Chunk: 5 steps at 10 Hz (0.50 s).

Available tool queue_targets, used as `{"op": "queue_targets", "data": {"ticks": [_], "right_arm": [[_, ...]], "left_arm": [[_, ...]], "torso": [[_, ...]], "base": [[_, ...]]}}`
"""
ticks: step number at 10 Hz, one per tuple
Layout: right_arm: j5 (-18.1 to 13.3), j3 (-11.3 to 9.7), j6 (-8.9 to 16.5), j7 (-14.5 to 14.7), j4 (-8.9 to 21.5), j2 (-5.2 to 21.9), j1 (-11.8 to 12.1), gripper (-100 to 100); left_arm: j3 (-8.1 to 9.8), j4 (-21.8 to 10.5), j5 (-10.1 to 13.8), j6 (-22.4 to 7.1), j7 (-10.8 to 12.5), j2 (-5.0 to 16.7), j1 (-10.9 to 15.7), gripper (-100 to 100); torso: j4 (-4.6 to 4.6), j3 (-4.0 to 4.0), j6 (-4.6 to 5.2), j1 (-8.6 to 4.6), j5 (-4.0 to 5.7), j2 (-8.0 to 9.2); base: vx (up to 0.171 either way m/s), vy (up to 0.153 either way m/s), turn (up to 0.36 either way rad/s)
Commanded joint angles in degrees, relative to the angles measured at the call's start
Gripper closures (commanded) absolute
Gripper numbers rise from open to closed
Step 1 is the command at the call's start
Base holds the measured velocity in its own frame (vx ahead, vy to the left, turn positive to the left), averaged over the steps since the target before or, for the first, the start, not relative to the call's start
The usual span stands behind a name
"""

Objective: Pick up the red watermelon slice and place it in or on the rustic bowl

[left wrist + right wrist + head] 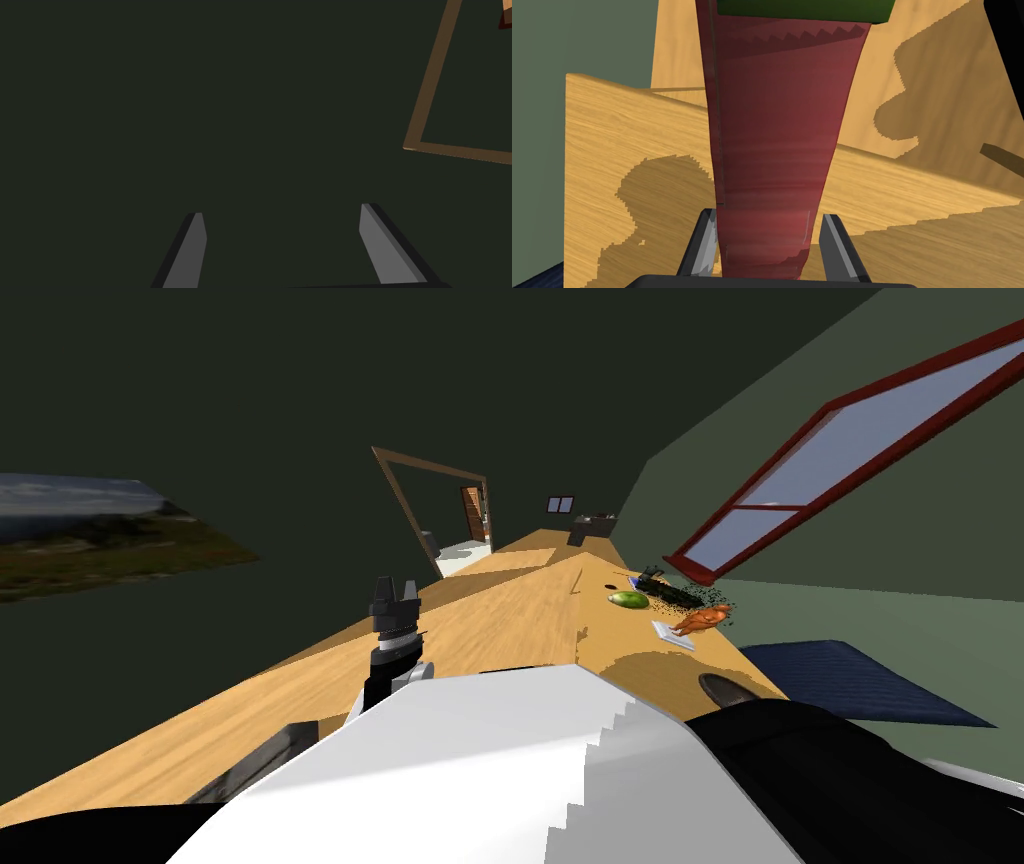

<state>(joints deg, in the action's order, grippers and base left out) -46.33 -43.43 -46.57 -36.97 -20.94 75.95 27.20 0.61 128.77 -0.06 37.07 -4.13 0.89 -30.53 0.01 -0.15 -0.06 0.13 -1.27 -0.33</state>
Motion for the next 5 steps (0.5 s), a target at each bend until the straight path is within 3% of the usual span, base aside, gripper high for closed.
{"op": "queue_targets", "data": {"ticks": [1, 2, 3, 5], "right_arm": [[-0.33, 0.62, -1.30, -2.86, 0.92, -0.10, -0.74, 100], [-0.33, 0.62, -1.30, -4.10, 0.92, -0.10, -0.74, 100], [-0.33, 0.62, -1.30, -4.70, 0.92, -0.10, -0.74, 100], [-0.47, 1.21, -2.24, -8.11, 1.28, -0.01, -1.34, 100]], "left_arm": [[0.00, 0.00, 0.00, 0.00, 0.00, 0.00, 0.00, 0], [0.00, 0.00, 0.00, 0.00, 0.00, 0.00, 0.02, 0], [0.00, 0.00, 0.00, 0.00, 0.00, 0.00, 0.00, 0], [0.00, 0.00, 0.00, 0.00, 0.00, 0.00, 0.01, 0]], "torso": [[0.00, 0.00, 0.00, 0.00, 0.00, 0.00], [0.03, 0.07, -0.13, -0.12, -0.04, 0.13], [0.02, 0.03, -0.01, -0.07, -0.02, 0.04], [-0.01, -0.05, -0.13, 0.09, -0.14, -0.08]], "base": [[-0.229, -0.078, 0.319], [-0.185, -0.063, 0.246], [-0.071, -0.021, 0.007], [-0.174, -0.041, 0.269]]}}
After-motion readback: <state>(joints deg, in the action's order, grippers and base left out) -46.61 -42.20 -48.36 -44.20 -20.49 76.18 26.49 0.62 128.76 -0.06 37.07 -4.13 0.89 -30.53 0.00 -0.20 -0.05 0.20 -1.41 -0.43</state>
